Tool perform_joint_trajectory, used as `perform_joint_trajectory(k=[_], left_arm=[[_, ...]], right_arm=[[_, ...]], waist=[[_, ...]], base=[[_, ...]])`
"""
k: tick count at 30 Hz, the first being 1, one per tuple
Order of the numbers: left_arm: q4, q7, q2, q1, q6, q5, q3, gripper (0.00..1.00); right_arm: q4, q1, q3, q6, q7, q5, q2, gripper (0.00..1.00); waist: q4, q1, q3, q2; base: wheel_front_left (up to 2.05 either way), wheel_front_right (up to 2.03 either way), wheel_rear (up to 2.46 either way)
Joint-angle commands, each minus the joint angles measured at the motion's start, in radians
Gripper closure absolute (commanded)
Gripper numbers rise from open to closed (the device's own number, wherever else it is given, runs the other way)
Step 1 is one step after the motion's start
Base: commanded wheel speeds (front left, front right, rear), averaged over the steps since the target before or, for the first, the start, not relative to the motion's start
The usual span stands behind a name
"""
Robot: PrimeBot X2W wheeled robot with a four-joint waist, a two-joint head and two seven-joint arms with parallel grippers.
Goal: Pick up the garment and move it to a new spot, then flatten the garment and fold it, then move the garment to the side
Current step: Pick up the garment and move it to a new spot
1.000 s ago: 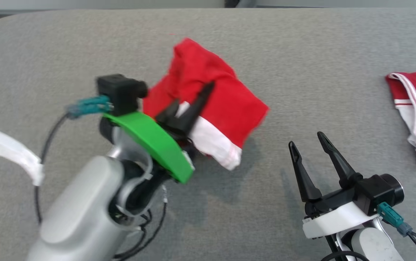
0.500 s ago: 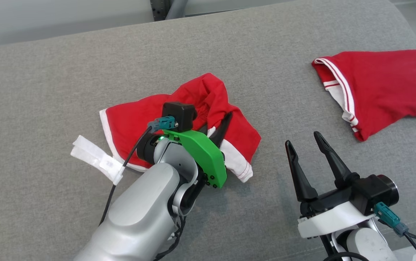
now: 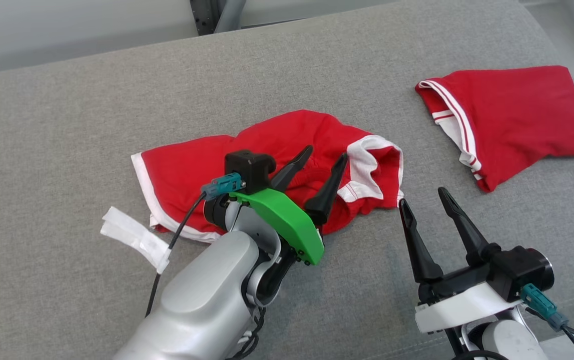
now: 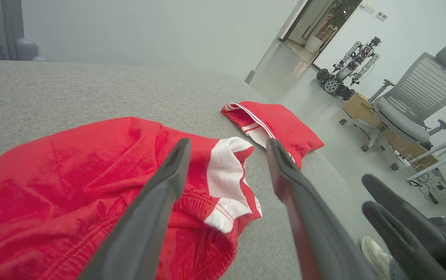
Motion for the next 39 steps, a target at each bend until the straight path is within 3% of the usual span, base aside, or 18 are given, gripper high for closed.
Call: perform_joint_trajectory(k=[1,7,13,17,22,26,32,34,39], left_arm=[[-0.008,-0.021,0.003,0.016,0.008,0.0,0.0,0.0],[-0.062,-0.082,0.058,0.082,0.039,0.031,0.011,0.0],[-0.125,-0.073,0.111,0.156,0.063,0.054,-0.025,0.0],[-0.154,-0.052,0.122,0.193,0.078,0.059,-0.053,0.0],[-0.204,-0.101,0.151,0.263,0.134,0.079,-0.029,0.0],[-0.279,-0.131,0.21,0.371,0.212,0.119,0.036,0.0],[-0.364,-0.136,0.297,0.522,0.263,0.21,0.172,0.0],[-0.399,-0.136,0.326,0.603,0.256,0.266,0.248,0.0],[-0.437,-0.136,0.328,0.709,0.225,0.321,0.344,0.0]], right_arm=[[-0.002,0.011,-0.005,-0.001,-0.004,-0.004,0.003,0.0],[-0.008,0.032,-0.026,-0.001,-0.004,-0.006,-0.001,0.0],[-0.006,0.054,-0.038,-0.001,-0.004,-0.007,-0.006,0.0],[0.001,0.064,-0.028,-0.001,-0.004,-0.004,-0.01,0.0],[-0.005,0.09,-0.036,-0.001,-0.004,-0.004,-0.012,0.0],[-0.017,0.138,-0.066,-0.001,-0.004,-0.009,-0.023,0.0],[-0.022,0.189,-0.116,-0.001,-0.004,-0.009,-0.037,0.0],[-0.019,0.207,-0.144,-0.001,-0.004,-0.003,-0.045,0.0],[-0.013,0.224,-0.18,-0.001,-0.004,-0.002,-0.058,0.0]], waist=[[0.015,0.0001,-0.01,-0.0001],[0.056,0.0001,-0.035,-0.0001],[0.086,0.0001,-0.063,-0.0001],[0.084,0.0001,-0.092,-0.0001],[0.066,0.0001,-0.139,-0.0001],[0.072,0.0001,-0.175,-0.0001],[0.114,0.0001,-0.202,-0.0001],[0.14,0.0001,-0.219,-0.0001],[0.177,0.0001,-0.233,-0.0001]], base=[[0.0,0.0,0.0],[0.0,0.0,0.0],[0.0,0.0,0.0],[0.0,0.0,0.0],[0.0,0.0,0.0],[0.0,0.0,0.0],[0.0,0.0,0.0],[0.0,0.0,0.0],[0.0,0.0,0.0]])
